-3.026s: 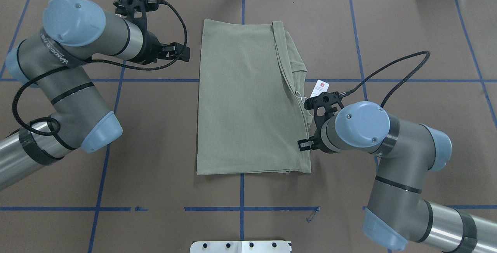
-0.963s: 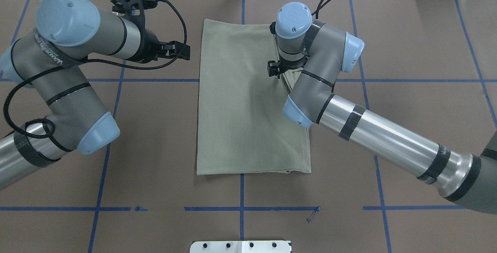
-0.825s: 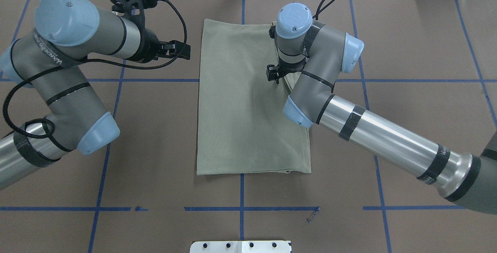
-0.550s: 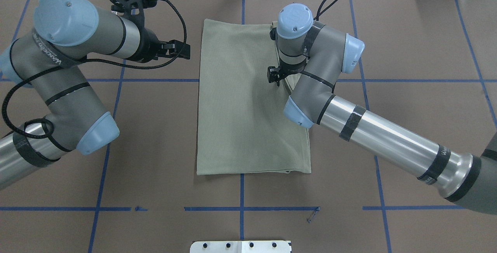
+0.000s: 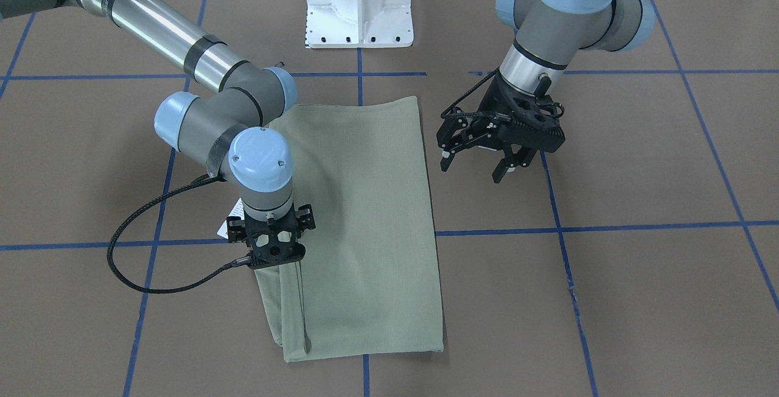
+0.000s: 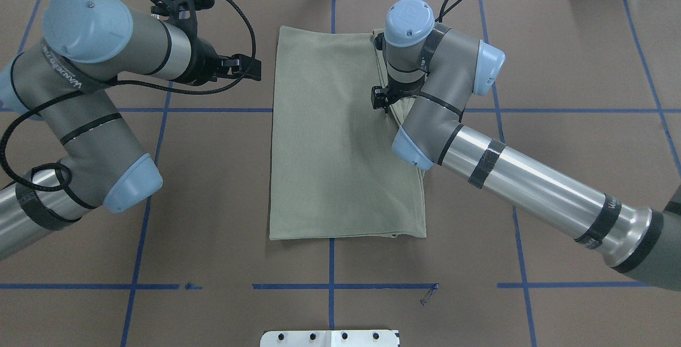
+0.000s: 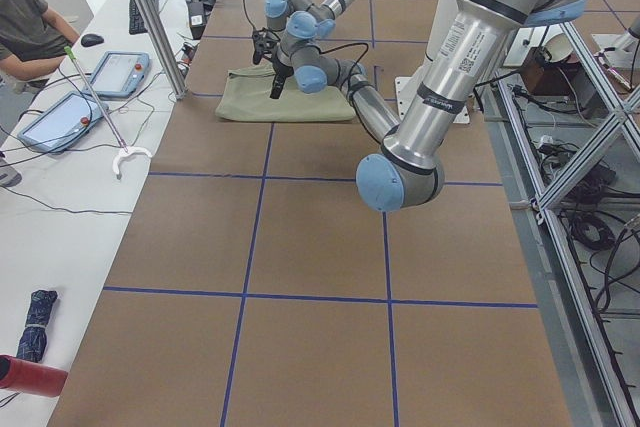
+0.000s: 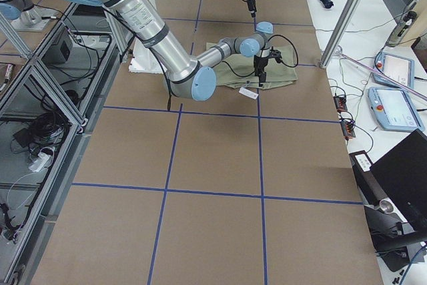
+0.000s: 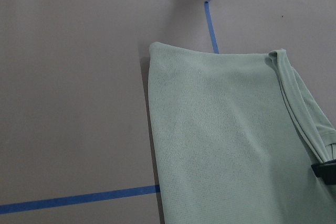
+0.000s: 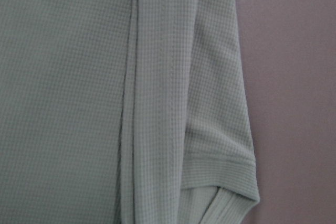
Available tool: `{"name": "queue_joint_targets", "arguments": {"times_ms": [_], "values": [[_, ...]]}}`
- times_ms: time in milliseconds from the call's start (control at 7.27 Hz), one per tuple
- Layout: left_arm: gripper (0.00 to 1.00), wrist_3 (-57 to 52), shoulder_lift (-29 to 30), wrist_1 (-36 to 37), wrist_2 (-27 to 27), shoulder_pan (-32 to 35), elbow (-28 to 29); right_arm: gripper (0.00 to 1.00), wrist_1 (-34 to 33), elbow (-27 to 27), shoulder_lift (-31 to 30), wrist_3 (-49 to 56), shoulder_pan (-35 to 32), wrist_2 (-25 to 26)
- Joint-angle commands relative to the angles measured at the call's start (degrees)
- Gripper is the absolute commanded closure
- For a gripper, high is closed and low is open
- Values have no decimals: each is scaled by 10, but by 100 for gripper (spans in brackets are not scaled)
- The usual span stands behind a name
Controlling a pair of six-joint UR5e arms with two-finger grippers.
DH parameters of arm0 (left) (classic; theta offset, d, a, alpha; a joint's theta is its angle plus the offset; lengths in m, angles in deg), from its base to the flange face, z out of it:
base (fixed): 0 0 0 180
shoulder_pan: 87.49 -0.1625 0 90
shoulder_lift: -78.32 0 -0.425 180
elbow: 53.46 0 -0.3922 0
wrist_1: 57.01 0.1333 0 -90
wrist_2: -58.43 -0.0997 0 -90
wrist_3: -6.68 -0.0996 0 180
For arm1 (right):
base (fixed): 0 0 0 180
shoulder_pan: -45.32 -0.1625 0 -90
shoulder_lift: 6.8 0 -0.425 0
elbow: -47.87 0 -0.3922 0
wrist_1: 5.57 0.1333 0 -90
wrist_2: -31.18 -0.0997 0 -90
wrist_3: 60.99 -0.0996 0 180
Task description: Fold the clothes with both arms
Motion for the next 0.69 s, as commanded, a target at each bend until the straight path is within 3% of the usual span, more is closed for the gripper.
{"name": "queue_joint_targets", "arguments": {"times_ms": [0,550], "values": [[0,1,1,0,0,0,0,0,0,0,-6,8,-4,3],[0,1,0,0,0,-1,1,0,-5,0,-21,42,-26,4]]}}
